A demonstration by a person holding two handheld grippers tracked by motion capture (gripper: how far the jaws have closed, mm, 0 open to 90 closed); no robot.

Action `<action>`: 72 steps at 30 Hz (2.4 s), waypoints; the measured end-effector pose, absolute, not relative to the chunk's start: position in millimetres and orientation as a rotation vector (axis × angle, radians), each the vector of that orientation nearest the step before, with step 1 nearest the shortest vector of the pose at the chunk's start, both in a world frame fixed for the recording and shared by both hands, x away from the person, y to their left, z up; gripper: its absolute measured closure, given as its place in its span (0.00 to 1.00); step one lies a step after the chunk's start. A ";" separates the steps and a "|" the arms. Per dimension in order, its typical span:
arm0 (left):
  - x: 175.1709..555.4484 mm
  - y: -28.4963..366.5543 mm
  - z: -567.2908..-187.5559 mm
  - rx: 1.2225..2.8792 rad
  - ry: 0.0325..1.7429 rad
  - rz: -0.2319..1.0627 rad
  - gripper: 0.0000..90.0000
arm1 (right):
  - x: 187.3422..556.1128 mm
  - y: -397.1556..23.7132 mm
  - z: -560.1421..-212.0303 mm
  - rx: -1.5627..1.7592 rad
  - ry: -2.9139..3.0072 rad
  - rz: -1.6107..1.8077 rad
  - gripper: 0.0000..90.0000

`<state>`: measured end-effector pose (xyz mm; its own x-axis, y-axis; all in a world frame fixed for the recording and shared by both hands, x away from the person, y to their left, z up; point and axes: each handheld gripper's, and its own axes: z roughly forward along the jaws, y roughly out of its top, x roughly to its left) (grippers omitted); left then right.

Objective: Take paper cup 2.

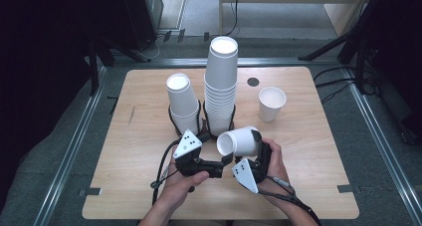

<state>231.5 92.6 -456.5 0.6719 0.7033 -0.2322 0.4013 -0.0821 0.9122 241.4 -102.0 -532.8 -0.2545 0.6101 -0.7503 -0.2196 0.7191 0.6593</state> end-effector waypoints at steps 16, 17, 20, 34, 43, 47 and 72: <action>233.6 84.8 -461.4 1.736 0.947 0.235 0.15 | 230.3 -87.6 -536.0 0.196 1.654 0.827 0.14; 234.2 85.5 -461.6 1.733 0.950 0.226 0.16 | 229.6 -86.9 -536.0 0.194 1.651 0.836 0.14; 235.9 86.7 -461.9 1.724 0.971 0.198 0.18 | 227.6 -86.0 -535.6 0.195 1.652 0.850 0.14; 237.6 89.5 -462.6 1.766 1.007 0.205 0.23 | 229.4 -82.8 -541.5 0.159 1.656 0.824 0.13; 241.1 94.0 -466.4 1.754 1.001 0.172 0.23 | 230.4 -82.3 -542.7 0.161 1.671 0.832 0.12; 240.5 97.7 -466.4 1.745 0.996 0.172 0.24 | 231.1 -80.9 -542.1 0.155 1.671 0.837 0.11; 234.7 107.6 -460.0 1.601 0.892 0.322 0.24 | 210.6 -104.2 -506.7 0.274 1.688 1.046 0.00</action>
